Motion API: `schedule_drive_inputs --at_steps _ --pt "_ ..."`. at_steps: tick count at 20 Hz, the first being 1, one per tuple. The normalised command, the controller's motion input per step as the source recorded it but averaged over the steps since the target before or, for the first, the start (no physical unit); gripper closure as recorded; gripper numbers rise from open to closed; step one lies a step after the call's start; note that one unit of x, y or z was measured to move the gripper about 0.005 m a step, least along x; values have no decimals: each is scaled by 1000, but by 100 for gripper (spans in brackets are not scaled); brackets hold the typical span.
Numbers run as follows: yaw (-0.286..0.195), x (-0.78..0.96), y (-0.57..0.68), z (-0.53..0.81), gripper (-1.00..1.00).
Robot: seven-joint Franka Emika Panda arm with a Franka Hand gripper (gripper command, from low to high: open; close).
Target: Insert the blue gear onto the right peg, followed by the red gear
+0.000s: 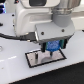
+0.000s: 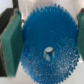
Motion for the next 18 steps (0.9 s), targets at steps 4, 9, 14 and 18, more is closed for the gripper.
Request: schedule_drive_inputs --at_steps 4,9,14,18 --pt "0 328 7 1 100" --pt "0 326 42 -87 100" --pt "0 378 26 -38 100" --pt "0 342 0 352 100"
